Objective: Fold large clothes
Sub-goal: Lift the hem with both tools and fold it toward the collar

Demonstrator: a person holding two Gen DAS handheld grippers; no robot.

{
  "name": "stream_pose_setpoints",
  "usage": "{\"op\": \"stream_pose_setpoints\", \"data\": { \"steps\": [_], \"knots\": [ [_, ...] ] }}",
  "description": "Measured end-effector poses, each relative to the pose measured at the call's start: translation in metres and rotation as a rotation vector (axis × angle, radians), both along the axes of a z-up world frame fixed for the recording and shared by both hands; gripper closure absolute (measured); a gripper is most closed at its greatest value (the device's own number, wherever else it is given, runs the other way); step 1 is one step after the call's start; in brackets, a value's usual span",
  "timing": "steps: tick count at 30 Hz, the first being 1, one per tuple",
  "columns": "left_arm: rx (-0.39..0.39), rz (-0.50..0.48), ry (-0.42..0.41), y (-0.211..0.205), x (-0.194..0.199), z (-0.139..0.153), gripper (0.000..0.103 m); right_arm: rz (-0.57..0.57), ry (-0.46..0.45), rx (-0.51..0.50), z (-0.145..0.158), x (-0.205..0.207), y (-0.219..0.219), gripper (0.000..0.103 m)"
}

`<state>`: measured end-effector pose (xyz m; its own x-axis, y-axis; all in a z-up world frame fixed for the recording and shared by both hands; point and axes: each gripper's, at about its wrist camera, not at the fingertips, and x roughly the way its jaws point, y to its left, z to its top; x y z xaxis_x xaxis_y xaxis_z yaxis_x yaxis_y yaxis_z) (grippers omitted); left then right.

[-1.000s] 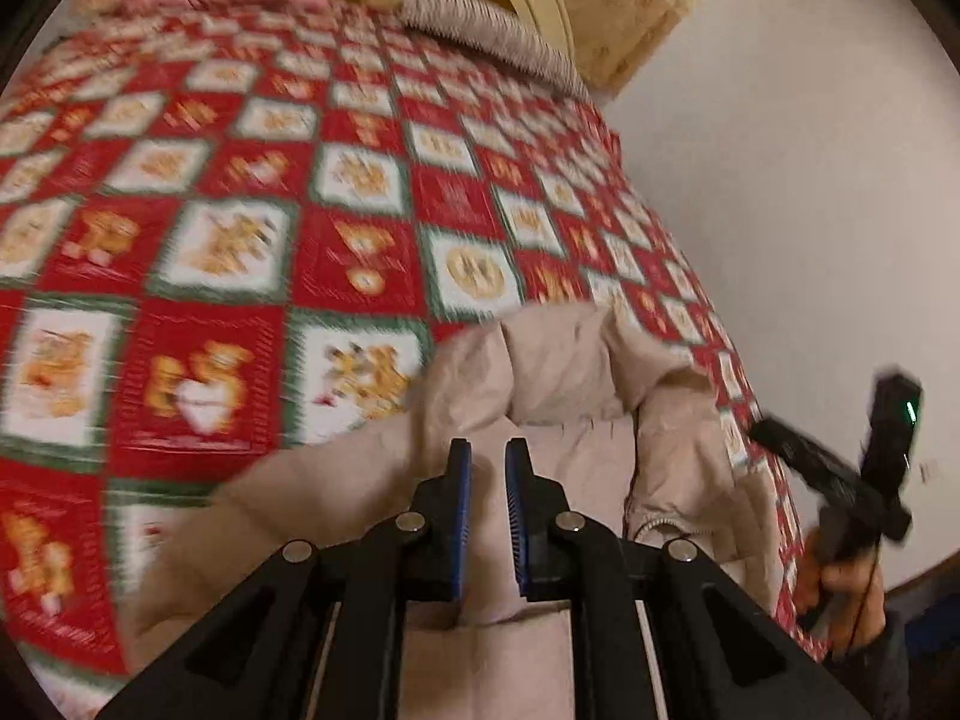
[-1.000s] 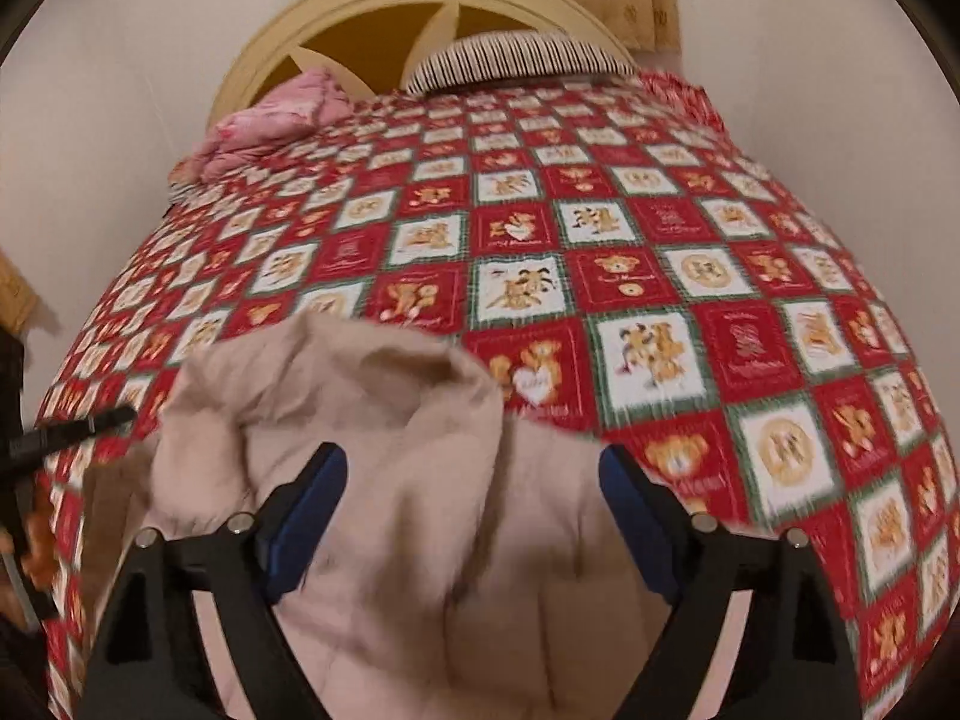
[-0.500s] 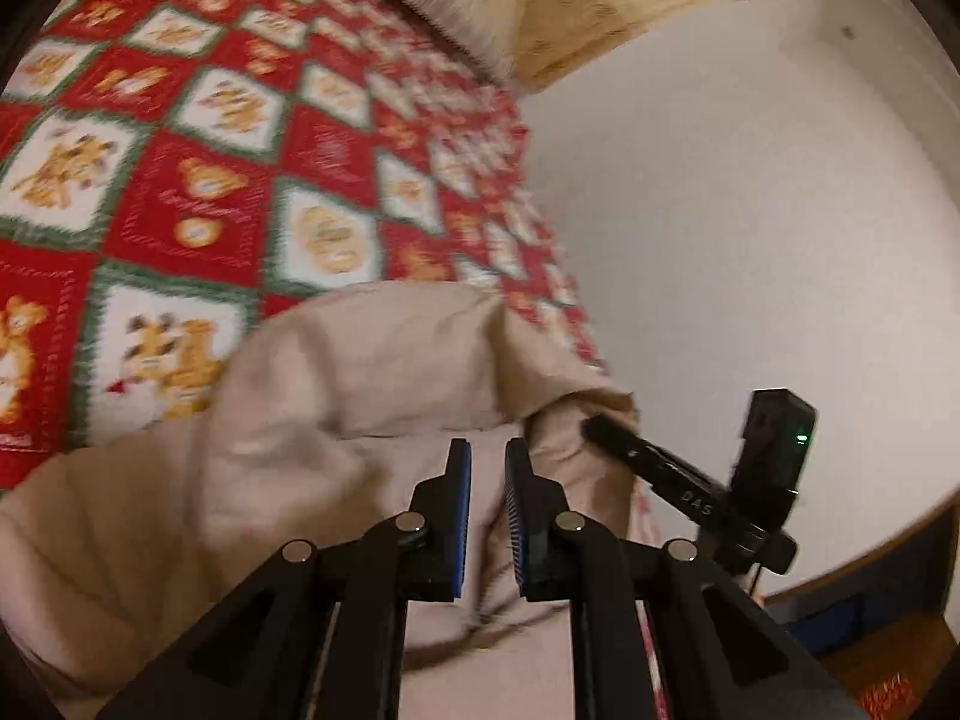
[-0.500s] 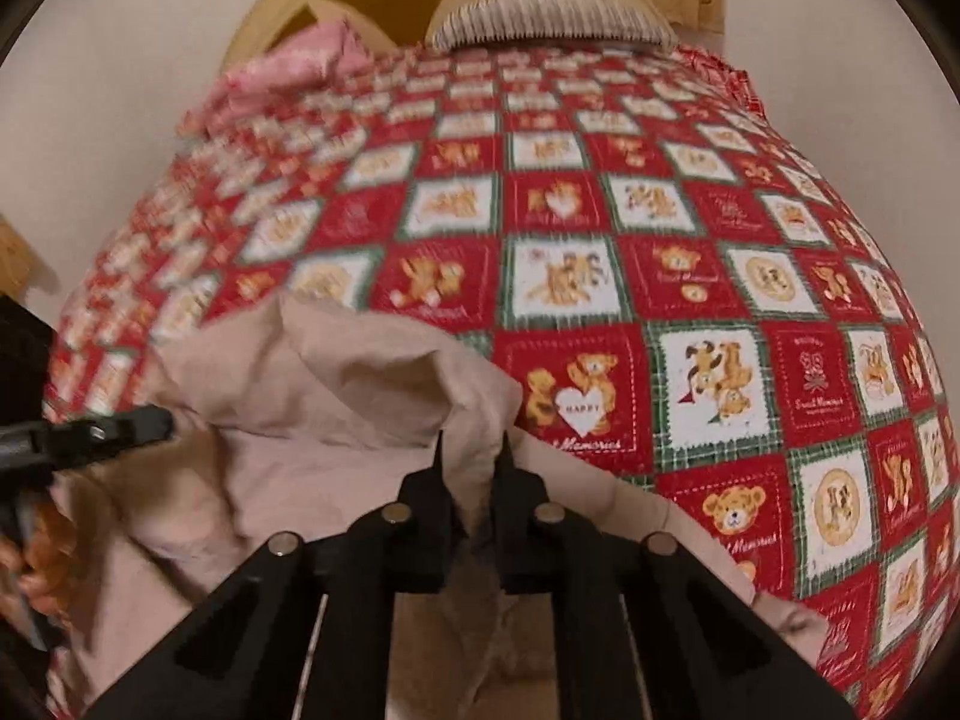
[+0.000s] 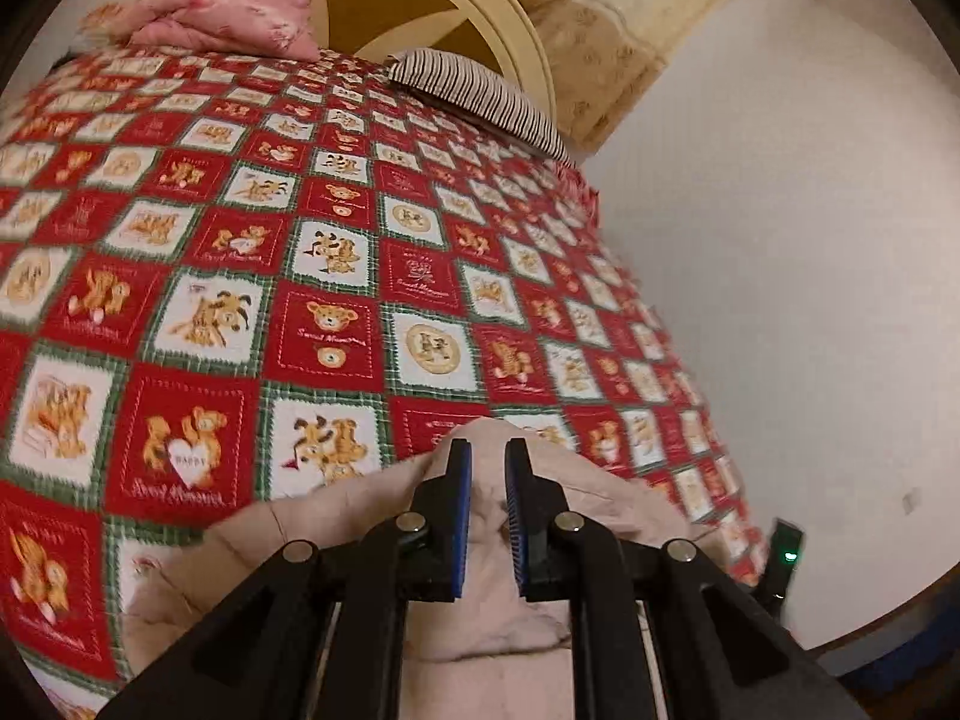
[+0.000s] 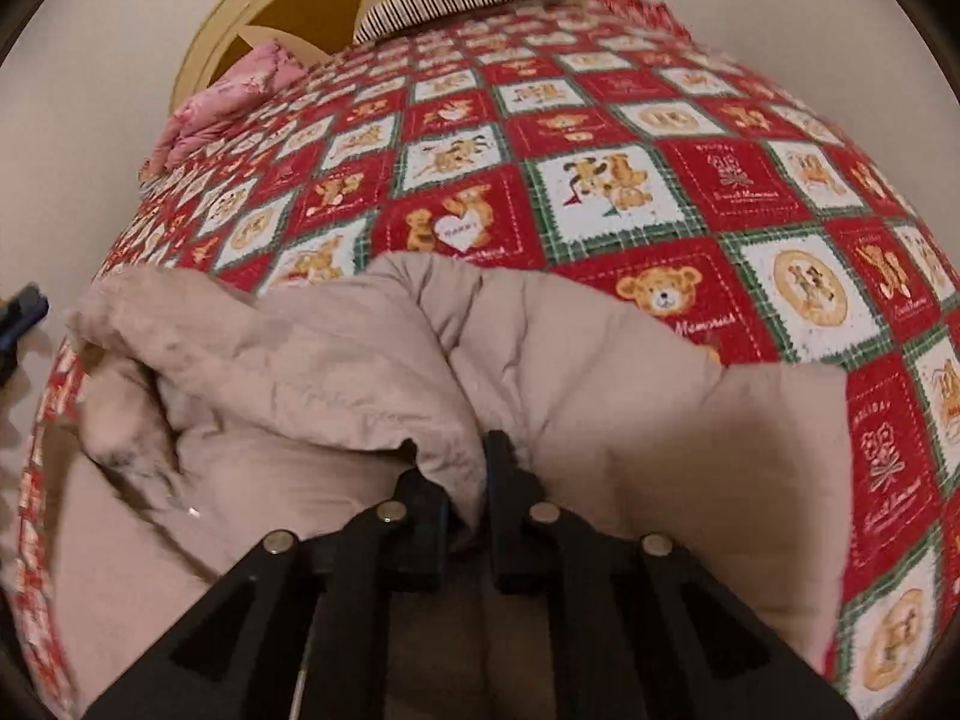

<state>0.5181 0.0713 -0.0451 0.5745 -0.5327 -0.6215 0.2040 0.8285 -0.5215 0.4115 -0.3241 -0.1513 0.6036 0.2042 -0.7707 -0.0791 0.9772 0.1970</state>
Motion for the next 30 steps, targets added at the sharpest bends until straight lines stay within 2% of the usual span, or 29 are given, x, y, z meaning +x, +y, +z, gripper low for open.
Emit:
{"op": "stream_pose_setpoints", "data": {
  "steps": [2,4,8,10,12,13,16,17,19,21,23,25,26,27,28,29,30],
  "knots": [
    [0.119,-0.065,-0.014,-0.021,0.009,0.000,0.092,0.000,-0.026,-0.042,0.001,-0.001,0.006,0.094],
    [0.169,-0.063,-0.010,-0.034,0.020,-0.007,0.092,-0.001,-0.049,-0.058,0.000,-0.001,0.007,0.094],
    [0.147,-0.040,0.011,-0.039,0.040,-0.014,0.092,-0.001,-0.064,-0.046,-0.002,0.000,0.004,0.094],
    [0.106,-0.072,-0.018,-0.043,0.038,-0.010,0.092,-0.004,-0.068,-0.037,-0.004,-0.001,0.002,0.094],
    [0.095,-0.141,-0.003,-0.053,0.034,-0.015,0.092,-0.003,-0.070,-0.027,-0.004,0.000,0.001,0.094],
    [0.104,-0.173,0.028,-0.059,0.031,-0.022,0.092,-0.004,-0.071,-0.024,-0.005,0.000,0.002,0.094],
    [0.202,-0.246,0.138,-0.075,0.010,-0.056,0.092,-0.005,-0.072,-0.005,-0.005,0.002,0.000,0.094],
    [0.243,-0.260,0.141,-0.077,-0.002,-0.066,0.092,-0.008,-0.068,-0.001,-0.005,0.002,0.000,0.094],
    [0.273,-0.243,0.099,-0.073,-0.020,-0.075,0.092,-0.007,-0.066,0.010,-0.005,0.003,-0.001,0.094],
    [0.221,-0.196,0.078,-0.063,-0.028,-0.085,0.092,-0.007,-0.065,0.016,-0.005,0.004,-0.002,0.094],
    [0.149,-0.144,0.069,-0.052,-0.027,-0.096,0.096,-0.028,-0.017,0.010,-0.003,0.006,0.000,0.092],
    [0.085,-0.096,0.079,-0.046,-0.023,-0.105,0.098,-0.007,0.018,0.014,0.002,0.007,0.001,0.086],
    [0.086,-0.094,0.079,-0.047,-0.023,-0.105,0.098,0.001,0.042,0.025,0.011,0.006,-0.002,0.081],
    [0.096,-0.094,0.074,-0.049,-0.022,-0.104,0.098,-0.142,0.091,0.051,0.020,0.003,-0.006,0.074],
    [0.103,-0.095,0.070,-0.050,-0.023,-0.103,0.098,-0.175,0.068,0.062,0.031,-0.003,-0.010,0.068],
    [0.109,-0.095,0.065,-0.052,-0.022,-0.103,0.098,-0.219,0.020,0.071,0.046,-0.012,-0.013,0.051],
    [0.118,-0.095,0.059,-0.053,-0.022,-0.103,0.098,-0.241,-0.023,0.070,0.059,-0.016,-0.010,0.047]
  ]
}}
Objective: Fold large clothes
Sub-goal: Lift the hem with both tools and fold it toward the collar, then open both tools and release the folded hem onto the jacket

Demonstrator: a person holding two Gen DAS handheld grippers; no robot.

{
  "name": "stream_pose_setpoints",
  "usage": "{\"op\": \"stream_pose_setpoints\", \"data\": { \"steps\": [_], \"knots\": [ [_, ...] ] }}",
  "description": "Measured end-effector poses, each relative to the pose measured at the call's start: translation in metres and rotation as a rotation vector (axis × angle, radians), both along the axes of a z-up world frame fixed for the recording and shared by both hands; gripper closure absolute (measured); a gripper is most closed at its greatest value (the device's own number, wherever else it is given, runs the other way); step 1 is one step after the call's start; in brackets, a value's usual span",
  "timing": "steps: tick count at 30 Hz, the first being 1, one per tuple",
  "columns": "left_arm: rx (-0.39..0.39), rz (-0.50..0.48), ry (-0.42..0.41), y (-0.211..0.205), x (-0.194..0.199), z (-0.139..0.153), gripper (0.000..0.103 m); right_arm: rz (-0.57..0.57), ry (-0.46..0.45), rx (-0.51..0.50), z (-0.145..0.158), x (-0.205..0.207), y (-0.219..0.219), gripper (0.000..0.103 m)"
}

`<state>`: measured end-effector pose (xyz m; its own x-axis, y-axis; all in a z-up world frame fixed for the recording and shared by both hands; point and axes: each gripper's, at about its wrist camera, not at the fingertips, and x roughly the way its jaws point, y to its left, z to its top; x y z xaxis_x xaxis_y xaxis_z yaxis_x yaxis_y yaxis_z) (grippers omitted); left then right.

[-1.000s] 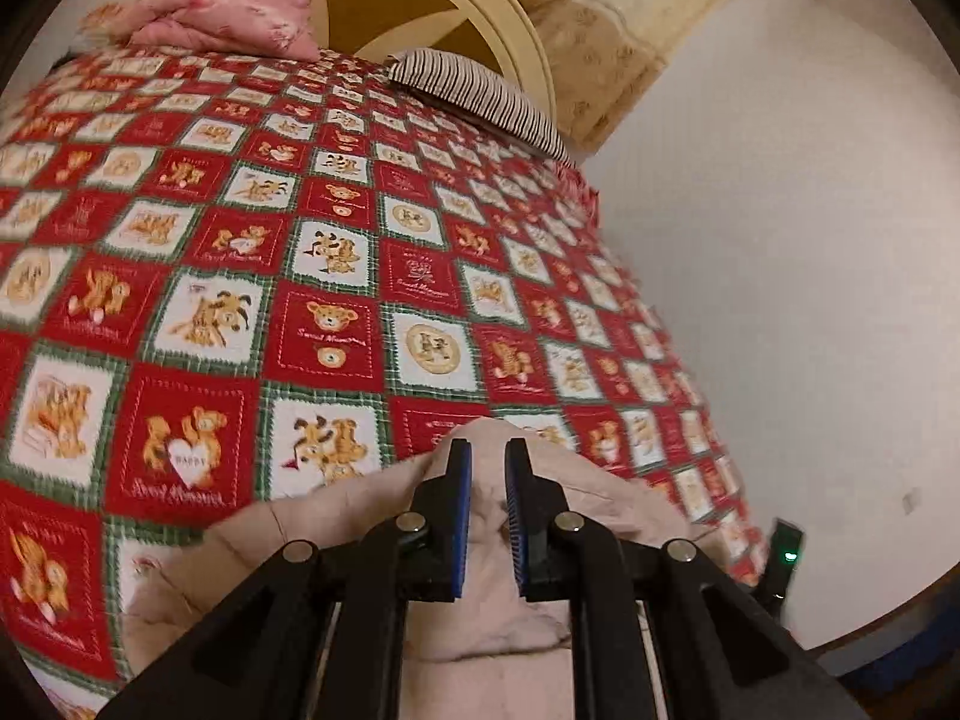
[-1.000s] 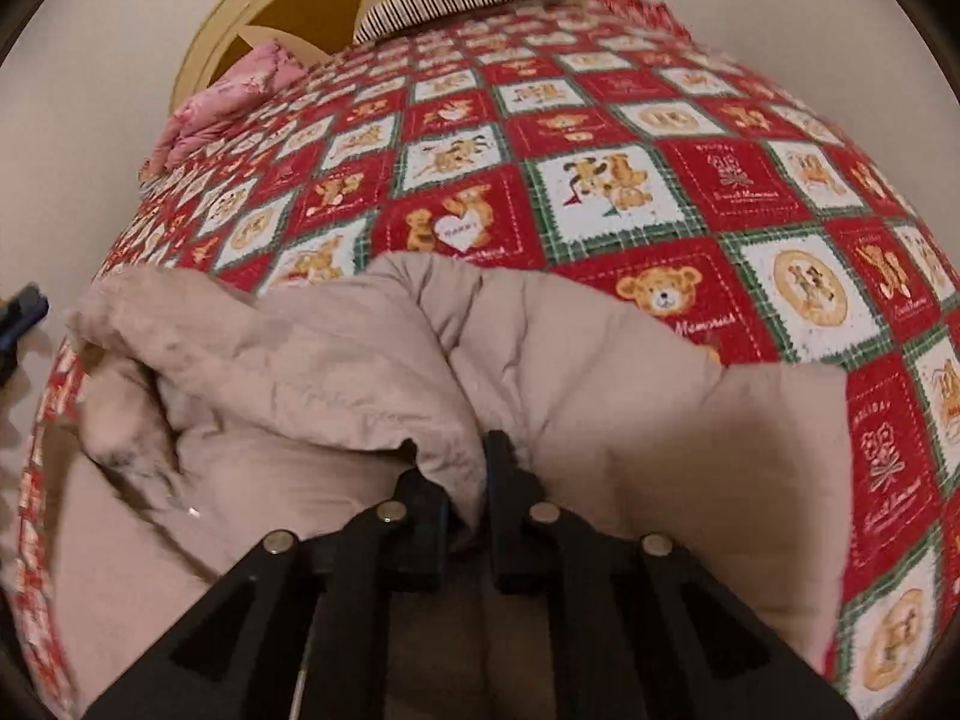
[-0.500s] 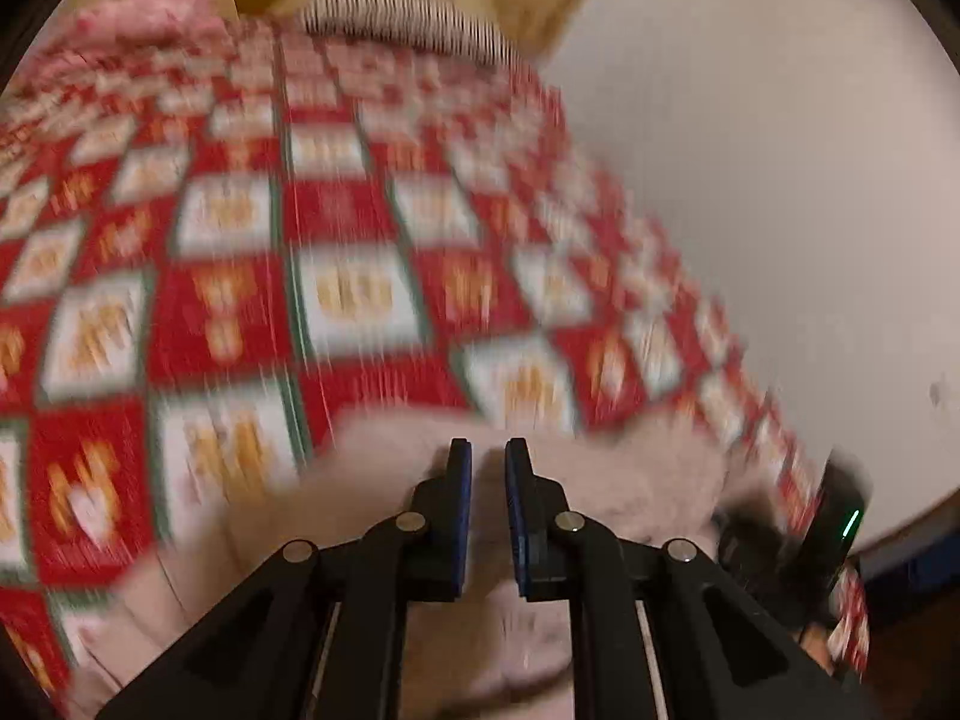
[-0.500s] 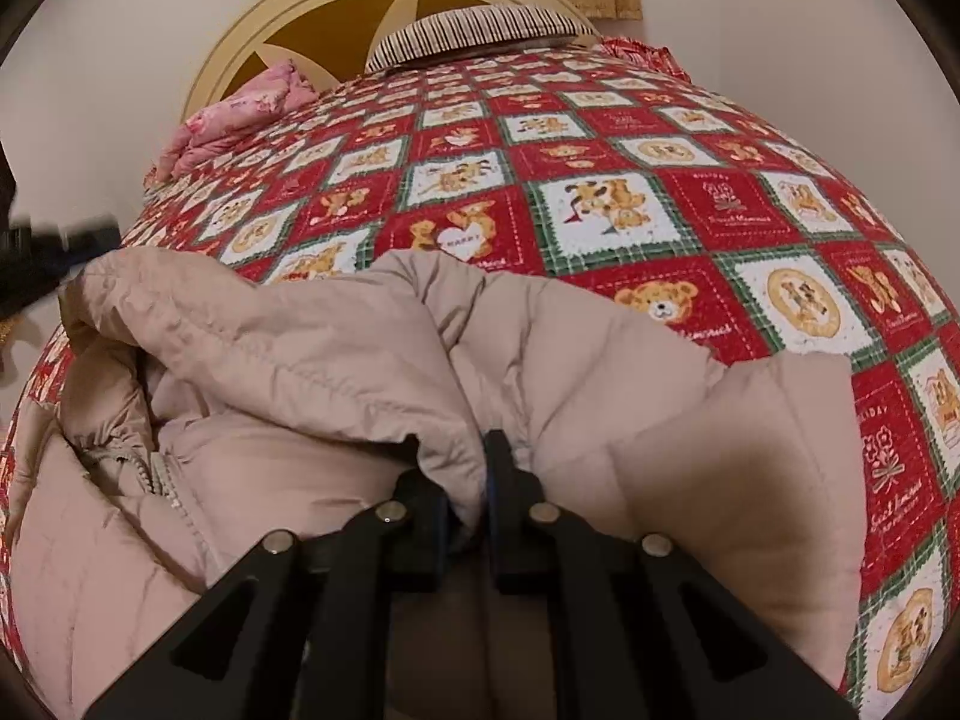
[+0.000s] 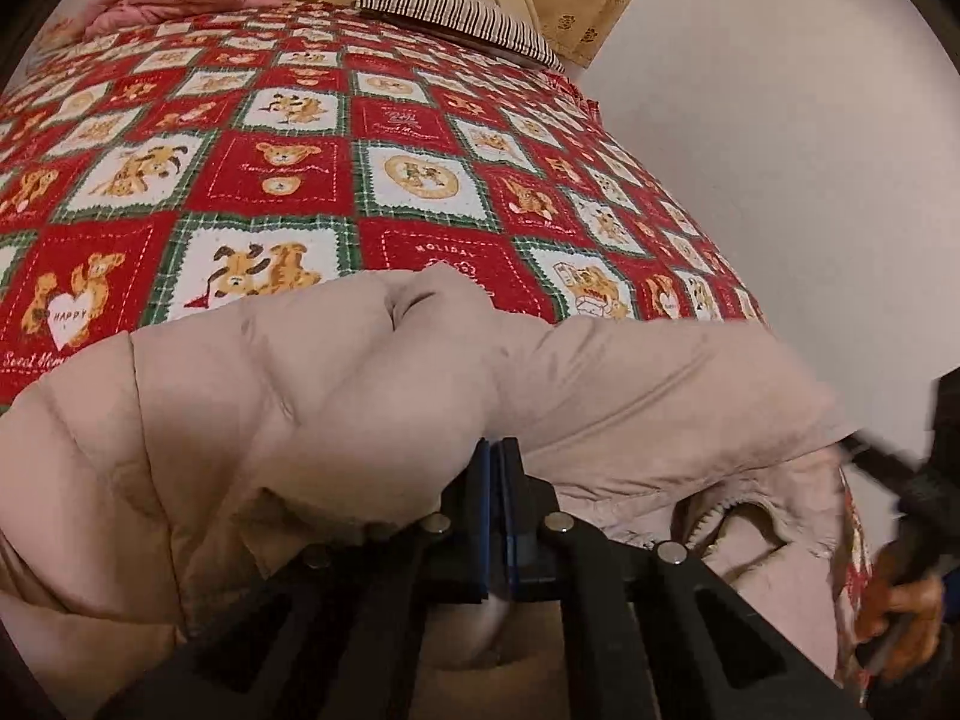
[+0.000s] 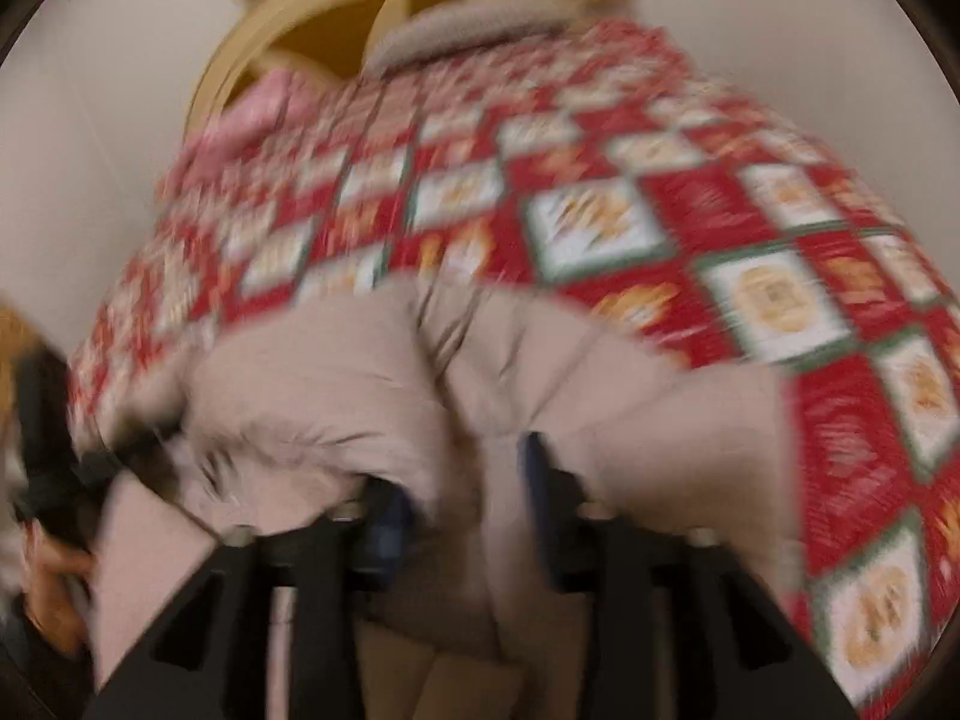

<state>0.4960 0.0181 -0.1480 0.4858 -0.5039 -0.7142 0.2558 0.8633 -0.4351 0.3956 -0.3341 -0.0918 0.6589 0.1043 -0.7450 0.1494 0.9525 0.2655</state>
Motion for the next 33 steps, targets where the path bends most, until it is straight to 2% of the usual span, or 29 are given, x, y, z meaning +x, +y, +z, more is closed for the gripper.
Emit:
{"op": "stream_pose_setpoints", "data": {
  "steps": [1,3,5,8,11,15,16,18,20,21,23,25,27,29,31,33],
  "knots": [
    [0.010,0.001,-0.005,-0.002,0.000,0.000,0.098,0.016,-0.019,-0.013,0.009,0.006,0.009,0.049],
    [0.026,0.002,-0.014,-0.004,0.000,0.000,0.098,0.087,-0.049,-0.099,0.029,0.039,0.041,0.064],
    [0.030,0.003,-0.018,-0.005,0.000,0.000,0.098,0.134,-0.073,-0.164,0.041,0.069,0.070,0.065],
    [0.042,0.003,-0.025,-0.005,-0.001,-0.002,0.098,0.101,-0.088,-0.111,0.045,0.094,0.075,0.066],
    [0.046,0.002,-0.031,-0.004,-0.004,-0.002,0.098,0.026,-0.158,-0.109,0.058,0.087,0.065,0.066],
    [0.035,0.002,-0.029,-0.003,-0.003,-0.003,0.098,-0.085,-0.288,-0.281,0.090,0.051,0.063,0.063],
    [0.038,0.002,-0.032,-0.004,-0.004,-0.003,0.098,-0.076,-0.306,-0.284,0.094,0.049,0.065,0.063],
    [0.047,0.003,-0.037,-0.005,-0.004,-0.002,0.098,0.017,-0.297,-0.268,0.097,0.064,0.074,0.063],
    [0.055,0.003,-0.041,-0.006,-0.005,-0.001,0.098,0.093,-0.245,-0.246,0.088,0.095,0.090,0.064],
    [0.057,0.002,-0.041,-0.006,-0.004,-0.001,0.098,0.139,-0.183,-0.211,0.074,0.118,0.098,0.068],
    [0.052,0.002,-0.039,-0.006,-0.004,-0.001,0.098,0.150,-0.077,-0.181,0.044,0.144,0.100,0.069],
    [0.038,0.004,-0.036,-0.005,-0.005,-0.002,0.098,0.136,0.052,-0.101,0.002,0.154,0.090,0.069],
    [0.019,-0.001,-0.038,-0.003,-0.005,-0.002,0.098,0.141,0.113,-0.092,-0.026,0.143,0.082,0.072],
    [-0.002,-0.006,-0.036,-0.002,-0.005,-0.002,0.098,0.153,0.065,-0.080,-0.039,0.122,0.070,0.073],
    [-0.022,-0.007,-0.032,-0.001,-0.005,-0.002,0.098,0.130,0.063,0.011,-0.047,0.119,0.056,0.073],
    [-0.074,0.004,-0.013,0.005,-0.003,-0.004,0.098,0.129,0.065,0.044,-0.052,0.123,0.051,0.074]
  ]
}}
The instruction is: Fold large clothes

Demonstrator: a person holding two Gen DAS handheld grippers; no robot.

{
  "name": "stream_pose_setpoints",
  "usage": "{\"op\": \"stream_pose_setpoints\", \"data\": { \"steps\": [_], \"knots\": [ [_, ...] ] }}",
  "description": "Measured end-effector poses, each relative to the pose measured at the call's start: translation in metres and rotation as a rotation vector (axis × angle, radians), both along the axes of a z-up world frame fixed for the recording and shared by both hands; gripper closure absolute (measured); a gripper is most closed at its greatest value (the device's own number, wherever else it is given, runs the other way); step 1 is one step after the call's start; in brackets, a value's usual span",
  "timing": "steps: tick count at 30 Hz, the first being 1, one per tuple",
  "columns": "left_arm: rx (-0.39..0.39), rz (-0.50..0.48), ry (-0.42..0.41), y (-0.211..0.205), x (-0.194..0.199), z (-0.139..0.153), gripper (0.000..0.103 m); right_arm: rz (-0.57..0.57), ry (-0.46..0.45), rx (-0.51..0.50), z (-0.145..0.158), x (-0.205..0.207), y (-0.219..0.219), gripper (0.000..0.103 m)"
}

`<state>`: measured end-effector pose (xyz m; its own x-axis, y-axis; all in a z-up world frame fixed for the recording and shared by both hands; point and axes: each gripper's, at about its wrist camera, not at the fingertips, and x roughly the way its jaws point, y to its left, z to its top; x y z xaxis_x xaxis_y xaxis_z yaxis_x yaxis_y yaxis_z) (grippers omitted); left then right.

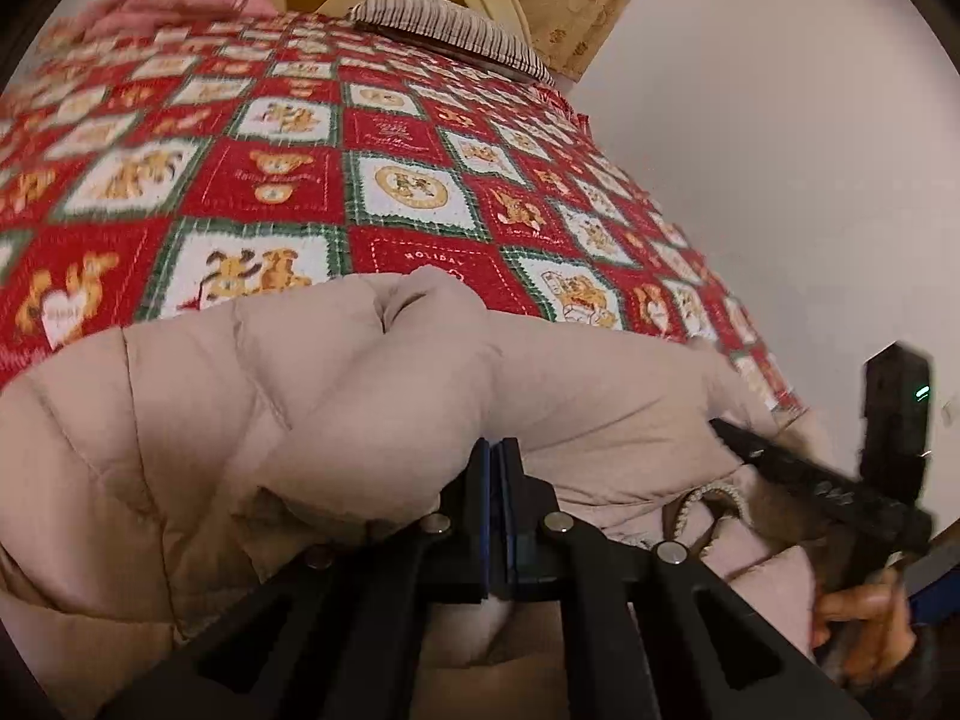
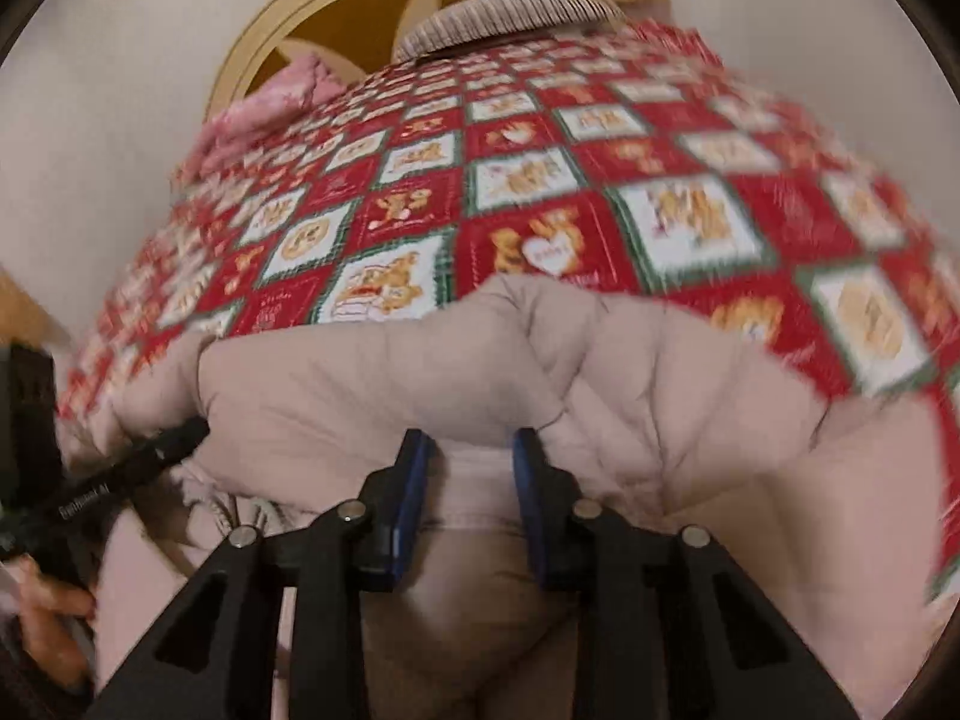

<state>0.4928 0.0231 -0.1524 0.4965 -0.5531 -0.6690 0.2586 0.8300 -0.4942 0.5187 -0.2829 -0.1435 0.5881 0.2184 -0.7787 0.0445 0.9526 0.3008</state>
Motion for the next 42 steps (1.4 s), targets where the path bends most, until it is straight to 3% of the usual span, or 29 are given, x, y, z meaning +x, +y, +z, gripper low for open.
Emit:
{"op": "stream_pose_setpoints", "data": {
  "steps": [4,9,14,16,17,18,20,24,29,33,37,40,42],
  "knots": [
    [-0.090,0.026,0.044,0.009,0.007,-0.008,0.099,0.009,-0.036,-0.075,-0.003,0.005,0.012,0.074],
    [-0.039,0.026,0.036,0.002,0.007,-0.004,0.099,0.006,-0.032,-0.216,-0.003,0.008,0.028,0.074],
    [-0.049,0.014,0.122,0.015,-0.001,0.008,0.099,0.034,0.018,-0.275,0.003,0.008,0.032,0.072],
    [-0.048,0.026,0.150,0.024,-0.011,0.016,0.099,0.046,0.055,-0.270,0.015,0.001,0.030,0.068],
    [-0.041,0.023,0.162,0.028,-0.019,0.021,0.099,0.039,0.047,-0.247,0.023,-0.007,0.027,0.059],
    [-0.030,0.017,0.163,0.032,-0.026,0.028,0.099,0.023,0.016,-0.213,0.035,-0.019,0.023,0.043],
    [-0.023,0.007,0.136,0.041,-0.046,0.044,0.099,-0.021,-0.079,-0.140,0.063,-0.053,0.012,0.030],
    [-0.029,-0.034,0.069,0.062,-0.097,0.075,0.099,-0.021,-0.163,-0.082,0.105,-0.119,-0.008,0.030],
    [0.027,-0.103,-0.051,0.095,-0.193,0.097,0.098,-0.014,-0.261,-0.083,0.143,-0.246,-0.039,0.030],
    [0.065,-0.114,-0.111,0.118,-0.266,0.095,0.098,0.004,-0.292,-0.165,0.158,-0.358,-0.056,0.030],
    [0.108,-0.064,-0.132,0.132,-0.312,0.082,0.098,-0.033,-0.218,-0.210,0.145,-0.425,-0.066,0.028],
    [0.099,-0.039,-0.126,0.133,-0.332,0.072,0.098,-0.120,-0.151,-0.185,0.114,-0.453,-0.082,0.028],
    [0.139,-0.026,-0.138,0.128,-0.341,0.071,0.098,-0.191,-0.126,-0.120,0.092,-0.465,-0.095,0.028]
  ]
}}
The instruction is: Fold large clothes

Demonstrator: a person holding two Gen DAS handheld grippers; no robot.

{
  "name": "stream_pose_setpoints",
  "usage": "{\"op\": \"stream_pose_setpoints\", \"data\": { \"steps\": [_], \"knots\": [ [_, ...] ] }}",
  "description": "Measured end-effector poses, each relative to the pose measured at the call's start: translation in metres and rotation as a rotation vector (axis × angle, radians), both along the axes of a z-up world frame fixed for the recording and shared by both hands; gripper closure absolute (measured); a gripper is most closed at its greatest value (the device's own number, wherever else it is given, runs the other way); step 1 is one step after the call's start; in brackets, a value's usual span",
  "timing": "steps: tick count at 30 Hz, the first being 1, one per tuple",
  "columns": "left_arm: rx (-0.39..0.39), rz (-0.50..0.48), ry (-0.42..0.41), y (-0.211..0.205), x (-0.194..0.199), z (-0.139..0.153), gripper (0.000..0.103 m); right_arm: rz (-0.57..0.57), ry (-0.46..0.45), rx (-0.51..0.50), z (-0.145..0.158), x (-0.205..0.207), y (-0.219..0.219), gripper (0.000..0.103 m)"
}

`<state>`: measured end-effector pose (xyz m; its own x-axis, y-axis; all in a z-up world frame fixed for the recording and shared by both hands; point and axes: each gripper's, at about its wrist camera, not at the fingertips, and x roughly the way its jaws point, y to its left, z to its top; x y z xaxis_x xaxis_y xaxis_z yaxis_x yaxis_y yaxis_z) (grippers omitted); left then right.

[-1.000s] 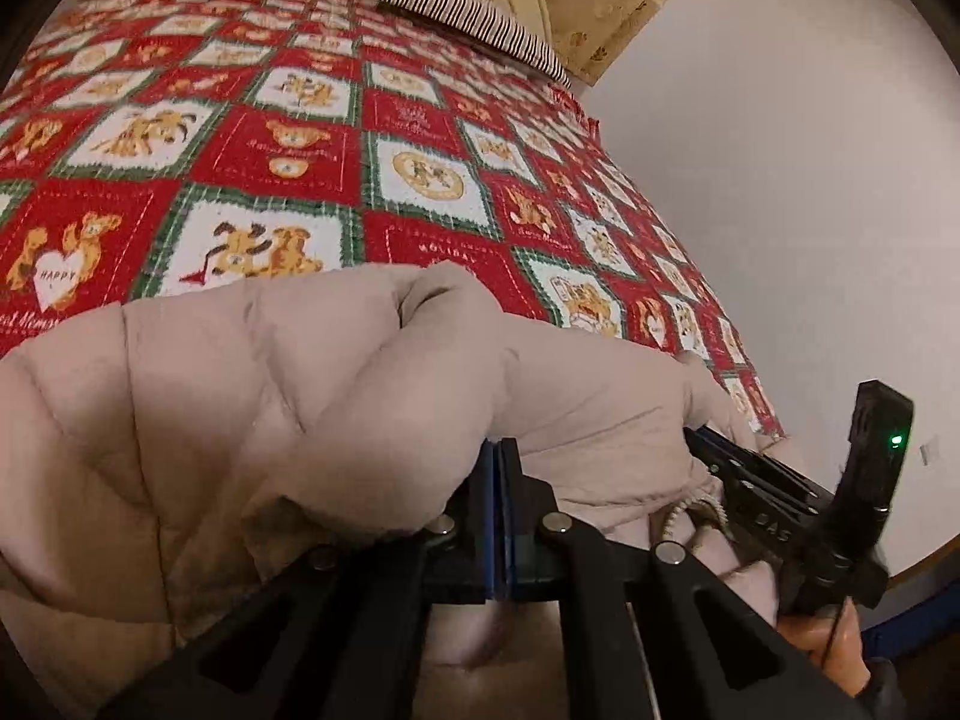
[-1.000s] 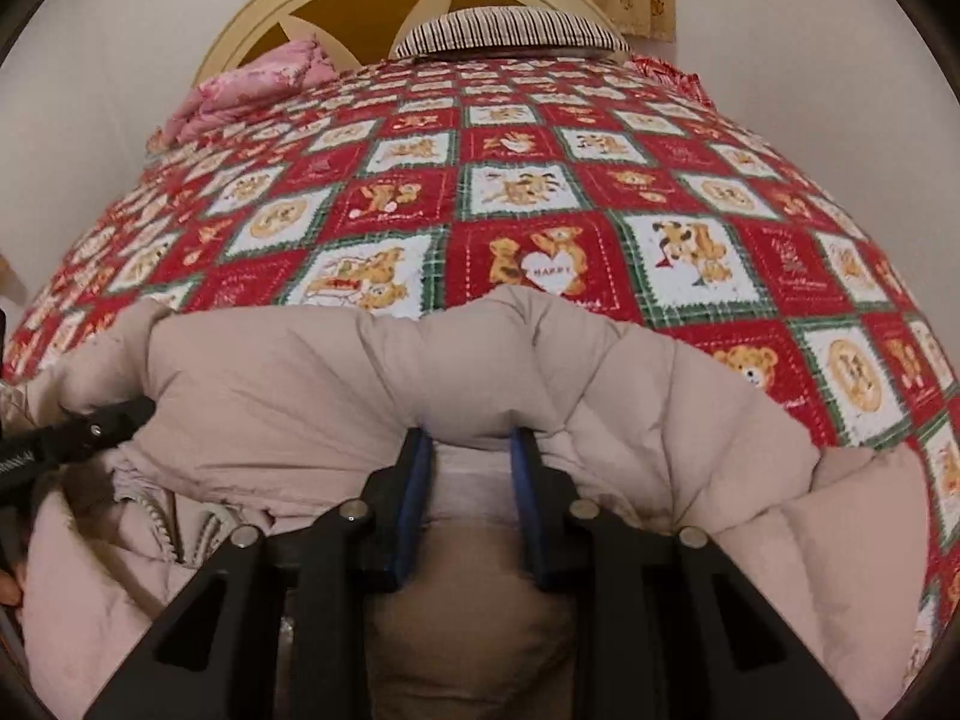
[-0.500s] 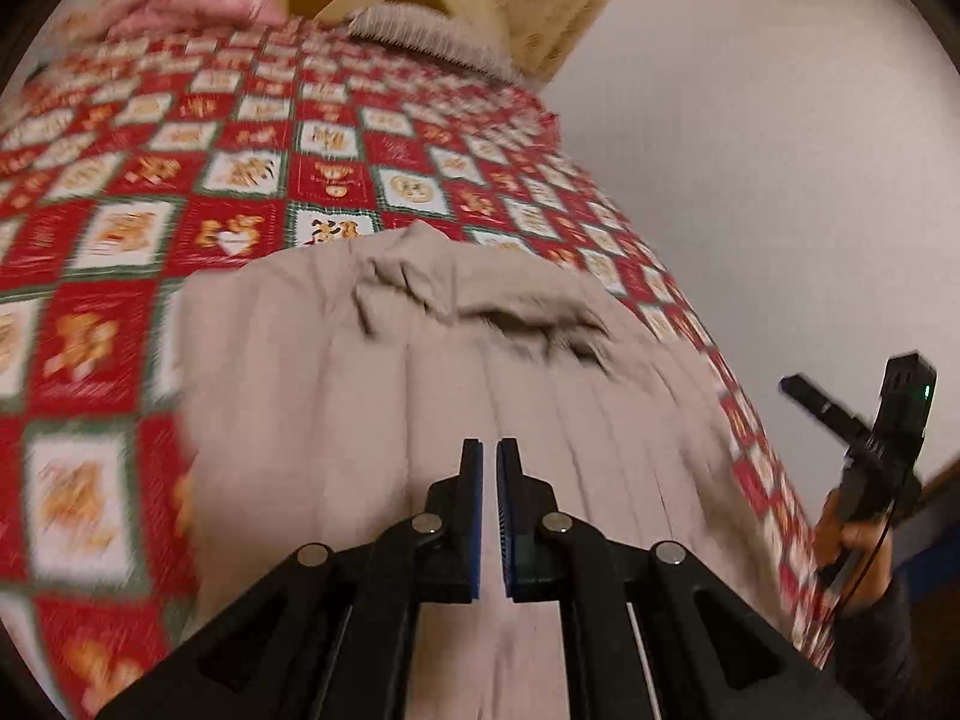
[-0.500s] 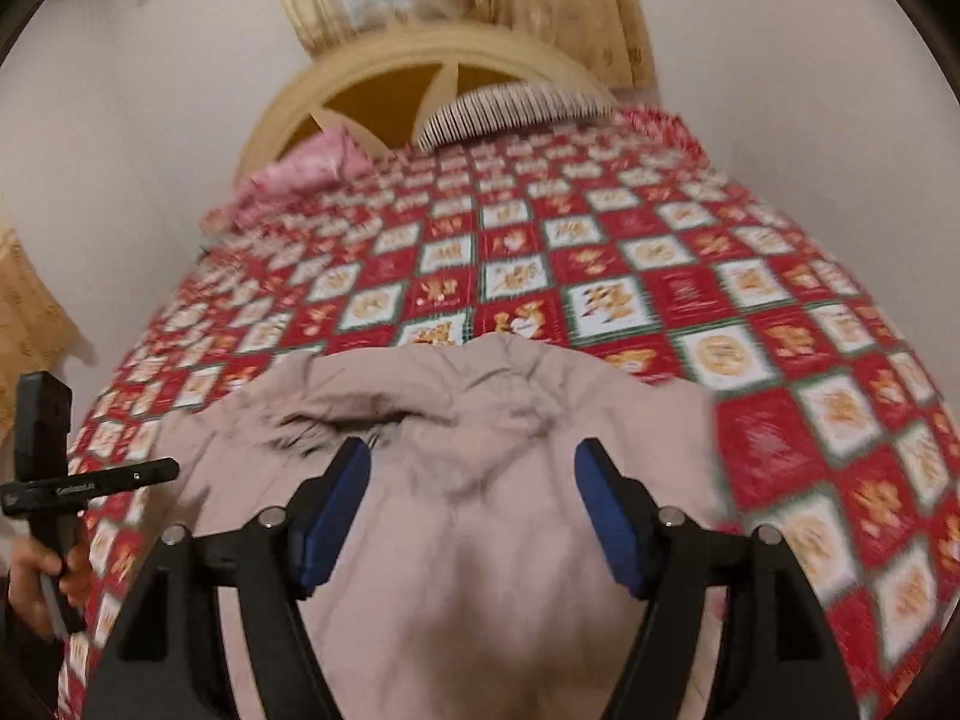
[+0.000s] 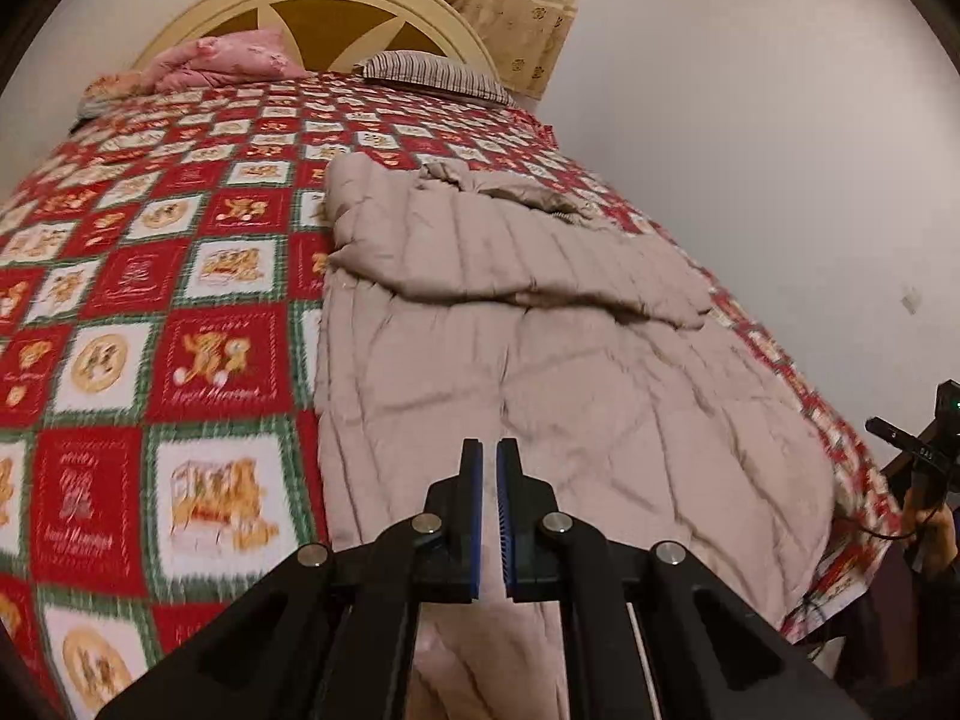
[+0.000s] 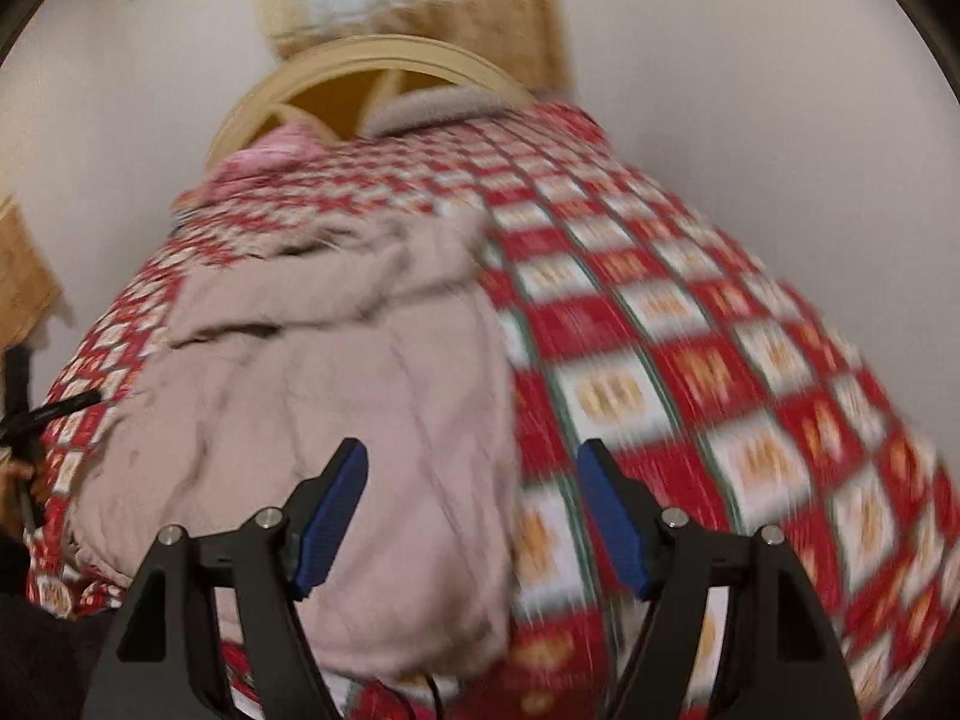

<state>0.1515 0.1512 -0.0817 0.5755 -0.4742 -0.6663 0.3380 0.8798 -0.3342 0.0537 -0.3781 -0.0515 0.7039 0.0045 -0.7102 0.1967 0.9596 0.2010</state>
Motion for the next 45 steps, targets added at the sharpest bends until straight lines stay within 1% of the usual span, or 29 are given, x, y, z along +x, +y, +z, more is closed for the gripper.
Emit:
{"op": "stream_pose_setpoints", "data": {
  "steps": [1,3,6,8,10,11,13,15,16,17,18,19,20,21,23,25,27,29,30,32,34,36,39,40,41,42,44,45],
  "knots": [
    [0.014,0.001,-0.006,0.000,-0.004,0.001,0.098,-0.024,0.000,0.064,-0.012,-0.008,-0.007,0.028],
    [0.062,0.002,-0.031,-0.009,-0.013,0.003,0.098,-0.052,-0.001,0.119,-0.027,-0.012,-0.012,0.028],
    [0.118,0.022,-0.045,-0.017,-0.025,0.002,0.098,-0.050,-0.006,0.151,-0.042,-0.014,-0.006,0.028],
    [0.129,0.032,-0.046,-0.019,-0.031,0.000,0.098,-0.036,0.002,0.127,-0.049,-0.008,0.001,0.028],
    [0.092,0.023,-0.049,-0.018,-0.037,0.000,0.098,-0.038,0.006,0.119,-0.055,-0.009,0.005,0.028],
    [0.069,0.017,-0.044,-0.018,-0.040,-0.001,0.098,-0.038,0.006,0.136,-0.060,-0.011,0.003,0.028],
    [0.000,-0.005,-0.009,-0.013,-0.041,-0.007,0.098,-0.034,0.009,0.177,-0.065,-0.016,0.002,0.028],
    [-0.033,-0.014,0.027,-0.012,-0.043,-0.013,0.098,-0.027,0.018,0.214,-0.071,-0.019,0.001,0.028],
    [-0.044,-0.016,0.048,-0.010,-0.042,-0.018,0.096,-0.027,0.020,0.227,-0.073,-0.021,0.001,0.028],
    [-0.046,-0.014,0.057,-0.009,-0.043,-0.020,0.092,-0.026,0.021,0.238,-0.076,-0.024,0.000,0.026],
    [-0.046,-0.012,0.066,-0.008,-0.044,-0.023,0.070,-0.023,0.022,0.250,-0.077,-0.025,0.000,0.020],
    [-0.047,-0.011,0.066,-0.008,-0.047,-0.023,0.028,-0.018,0.023,0.266,-0.080,-0.025,0.000,0.017],
    [-0.055,-0.014,0.057,-0.008,-0.049,-0.023,0.011,-0.015,0.027,0.284,-0.083,-0.025,0.000,0.015],
    [-0.076,-0.027,0.045,-0.009,-0.052,-0.021,0.004,-0.011,0.032,0.293,-0.085,-0.025,0.002,0.015],
    [-0.056,-0.024,0.037,-0.012,-0.054,-0.018,0.004,0.023,0.046,0.309,-0.090,-0.023,0.009,0.015],
    [0.007,-0.003,0.015,-0.016,-0.055,-0.013,0.004,0.060,0.058,0.298,-0.090,-0.019,0.018,0.019],
    [0.066,0.027,0.001,-0.018,-0.055,-0.011,0.004,0.079,0.067,0.247,-0.087,-0.017,0.027,0.019],
    [0.127,0.062,-0.004,-0.018,-0.054,-0.010,0.004,0.083,0.076,0.232,-0.088,-0.016,0.030,0.020],
    [0.161,0.077,-0.011,-0.018,-0.054,-0.010,0.004,0.080,0.089,0.238,-0.090,-0.016,0.029,0.024],
    [0.234,0.106,-0.038,-0.020,-0.056,-0.008,0.004,0.079,0.102,0.247,-0.092,-0.016,0.029,0.029],
    [0.290,0.125,-0.065,-0.020,-0.058,-0.006,0.004,0.088,0.105,0.249,-0.091,-0.018,0.029,0.033],
    [0.332,0.138,-0.077,-0.020,-0.059,-0.005,0.004,0.103,0.124,0.248,-0.091,-0.018,0.031,0.037],
    [0.390,0.164,-0.098,-0.020,-0.060,-0.005,0.004,0.106,0.144,0.246,-0.092,-0.017,0.033,0.037],
    [0.402,0.170,-0.101,-0.020,-0.061,-0.006,0.004,0.102,0.144,0.247,-0.091,-0.017,0.034,0.039],
    [0.406,0.173,-0.102,-0.019,-0.061,-0.006,0.004,0.105,0.140,0.241,-0.088,-0.018,0.035,0.052],
    [0.402,0.179,-0.098,-0.017,-0.061,-0.006,0.004,0.116,0.133,0.240,-0.084,-0.018,0.038,0.070],
    [0.390,0.205,-0.081,-0.012,-0.061,-0.005,0.004,0.149,0.115,0.253,-0.071,-0.020,0.041,0.081],
    [0.399,0.243,-0.067,-0.007,-0.059,-0.006,0.004,0.166,0.106,0.260,-0.063,-0.021,0.044,0.082]
  ]
}}
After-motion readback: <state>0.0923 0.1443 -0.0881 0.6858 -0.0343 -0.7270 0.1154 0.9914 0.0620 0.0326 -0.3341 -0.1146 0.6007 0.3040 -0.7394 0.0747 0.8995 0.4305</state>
